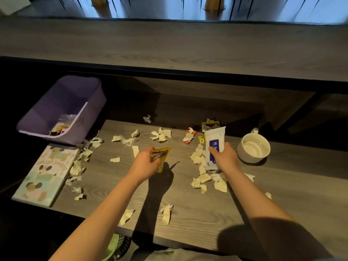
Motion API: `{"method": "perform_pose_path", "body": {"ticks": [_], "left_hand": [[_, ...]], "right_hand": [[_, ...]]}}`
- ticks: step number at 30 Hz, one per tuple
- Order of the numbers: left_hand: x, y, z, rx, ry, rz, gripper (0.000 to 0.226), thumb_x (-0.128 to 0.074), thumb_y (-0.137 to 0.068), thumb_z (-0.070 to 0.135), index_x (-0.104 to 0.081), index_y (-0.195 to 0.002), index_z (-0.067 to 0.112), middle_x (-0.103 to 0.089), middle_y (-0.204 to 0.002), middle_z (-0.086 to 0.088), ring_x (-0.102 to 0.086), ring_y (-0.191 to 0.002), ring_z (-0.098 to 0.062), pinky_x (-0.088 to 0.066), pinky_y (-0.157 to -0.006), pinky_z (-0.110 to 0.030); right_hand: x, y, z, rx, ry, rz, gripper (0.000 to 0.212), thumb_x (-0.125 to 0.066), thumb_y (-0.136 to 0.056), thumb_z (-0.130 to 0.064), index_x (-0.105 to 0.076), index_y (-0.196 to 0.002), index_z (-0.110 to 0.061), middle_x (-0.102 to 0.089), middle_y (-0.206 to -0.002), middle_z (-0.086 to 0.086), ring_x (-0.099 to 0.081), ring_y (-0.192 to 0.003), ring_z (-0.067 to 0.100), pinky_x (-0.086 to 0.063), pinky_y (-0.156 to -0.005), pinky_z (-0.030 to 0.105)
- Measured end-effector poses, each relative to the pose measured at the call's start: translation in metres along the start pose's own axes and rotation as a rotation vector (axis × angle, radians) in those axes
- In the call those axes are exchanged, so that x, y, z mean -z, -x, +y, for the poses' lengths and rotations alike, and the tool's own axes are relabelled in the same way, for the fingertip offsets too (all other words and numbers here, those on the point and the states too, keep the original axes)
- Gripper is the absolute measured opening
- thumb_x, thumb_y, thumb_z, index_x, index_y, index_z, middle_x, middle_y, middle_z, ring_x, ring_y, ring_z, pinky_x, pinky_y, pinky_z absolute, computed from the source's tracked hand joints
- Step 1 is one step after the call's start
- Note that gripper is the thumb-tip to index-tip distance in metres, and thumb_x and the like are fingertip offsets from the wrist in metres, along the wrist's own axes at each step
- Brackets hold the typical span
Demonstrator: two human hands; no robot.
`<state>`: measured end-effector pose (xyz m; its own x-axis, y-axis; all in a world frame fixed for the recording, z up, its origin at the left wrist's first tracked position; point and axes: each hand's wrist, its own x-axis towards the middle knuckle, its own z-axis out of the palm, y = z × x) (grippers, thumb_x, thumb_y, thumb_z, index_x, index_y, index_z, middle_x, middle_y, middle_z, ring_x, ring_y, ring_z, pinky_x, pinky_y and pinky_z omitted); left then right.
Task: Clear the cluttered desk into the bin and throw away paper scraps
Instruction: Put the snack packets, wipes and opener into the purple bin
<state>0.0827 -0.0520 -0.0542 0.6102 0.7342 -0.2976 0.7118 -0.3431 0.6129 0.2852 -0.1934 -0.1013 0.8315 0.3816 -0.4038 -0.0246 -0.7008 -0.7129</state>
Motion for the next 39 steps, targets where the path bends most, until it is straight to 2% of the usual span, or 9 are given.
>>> {"method": "perform_pose_path", "body": {"ticks": [6,12,16,21,23,27,33,35,39], "left_hand": [[0.02,-0.004,-0.005,-0.014,0.106,0.046,0.032,-0.054,-0.091,0.013,-0.051,-0.122,0.006,-0.062,-0.112,-0.007,-0.059,-0.099,-0.018,-0.049,-0.08,-0.026],[0.068,0.002,-0.034,-0.011,0.286,0.179,0.027,-0.06,-0.088,0.014,-0.055,-0.114,0.01,-0.058,-0.1,0.001,-0.056,-0.095,-0.014,-0.048,-0.087,-0.032],[0.109,0.003,-0.068,0.018,0.37,0.263,0.018,-0.063,-0.085,0.01,-0.055,-0.101,0.016,-0.06,-0.093,0.002,-0.058,-0.089,-0.014,-0.047,-0.079,-0.028],[0.166,0.0,-0.12,0.071,0.481,0.303,0.016,-0.058,-0.085,0.005,-0.057,-0.099,0.015,-0.064,-0.09,0.0,-0.062,-0.085,-0.017,-0.052,-0.079,-0.034],[0.186,-0.004,-0.142,0.082,0.493,0.325,0.018,-0.057,-0.085,0.007,-0.06,-0.1,0.016,-0.067,-0.092,-0.002,-0.064,-0.088,-0.019,-0.054,-0.082,-0.039],[0.224,-0.013,-0.18,0.065,0.507,0.413,0.022,-0.056,-0.085,0.003,-0.057,-0.09,0.025,-0.063,-0.081,0.009,-0.061,-0.08,-0.015,-0.048,-0.074,-0.03],[0.278,-0.034,-0.228,0.032,0.501,0.549,0.014,-0.06,-0.086,0.007,-0.06,-0.096,0.017,-0.064,-0.082,0.003,-0.062,-0.077,-0.016,-0.051,-0.067,-0.028],[0.292,-0.041,-0.239,0.043,0.521,0.589,0.014,-0.06,-0.087,0.008,-0.058,-0.095,0.019,-0.064,-0.084,0.001,-0.063,-0.079,-0.019,-0.051,-0.071,-0.032],[0.309,-0.052,-0.254,0.095,0.564,0.628,0.016,-0.058,-0.087,0.005,-0.06,-0.1,0.014,-0.063,-0.086,0.001,-0.061,-0.077,-0.016,-0.046,-0.064,-0.024]], "right_hand": [[-0.018,0.038,-0.044,0.155,-0.123,-0.107,0.044,-0.066,-0.086,-0.029,-0.046,-0.123,-0.017,-0.059,-0.119,0.005,-0.058,-0.097,0.016,-0.049,-0.068,0.027],[-0.06,0.072,-0.097,0.227,-0.113,-0.221,0.041,-0.061,-0.089,-0.022,-0.044,-0.126,-0.015,-0.058,-0.123,0.005,-0.059,-0.109,0.02,-0.047,-0.067,0.021],[-0.098,0.093,-0.132,0.258,-0.146,-0.314,0.034,-0.058,-0.091,-0.018,-0.042,-0.121,-0.016,-0.057,-0.121,0.005,-0.056,-0.095,0.011,-0.044,-0.06,0.016],[-0.155,0.116,-0.178,0.291,-0.172,-0.379,0.032,-0.057,-0.092,-0.02,-0.042,-0.119,-0.017,-0.054,-0.106,-0.004,-0.055,-0.081,0.003,-0.044,-0.058,0.015],[-0.179,0.124,-0.195,0.294,-0.18,-0.402,0.032,-0.057,-0.092,-0.021,-0.042,-0.12,-0.019,-0.054,-0.105,-0.005,-0.056,-0.084,0.004,-0.045,-0.059,0.016],[-0.225,0.132,-0.226,0.294,-0.201,-0.447,0.029,-0.057,-0.092,-0.022,-0.041,-0.115,-0.023,-0.055,-0.102,-0.007,-0.058,-0.083,0.003,-0.046,-0.059,0.016],[-0.277,0.132,-0.285,0.289,-0.192,-0.501,0.034,-0.058,-0.09,-0.012,-0.035,-0.114,-0.02,-0.053,-0.097,-0.007,-0.055,-0.079,0.004,-0.043,-0.055,0.015],[-0.292,0.128,-0.307,0.308,-0.152,-0.491,0.039,-0.061,-0.087,-0.01,-0.036,-0.116,-0.018,-0.053,-0.101,-0.005,-0.055,-0.084,0.006,-0.045,-0.06,0.018],[-0.324,0.111,-0.345,0.4,0.0,-0.488,0.043,-0.065,-0.082,-0.011,-0.046,-0.12,-0.015,-0.058,-0.112,0.003,-0.056,-0.099,0.016,-0.051,-0.084,0.034]]}}
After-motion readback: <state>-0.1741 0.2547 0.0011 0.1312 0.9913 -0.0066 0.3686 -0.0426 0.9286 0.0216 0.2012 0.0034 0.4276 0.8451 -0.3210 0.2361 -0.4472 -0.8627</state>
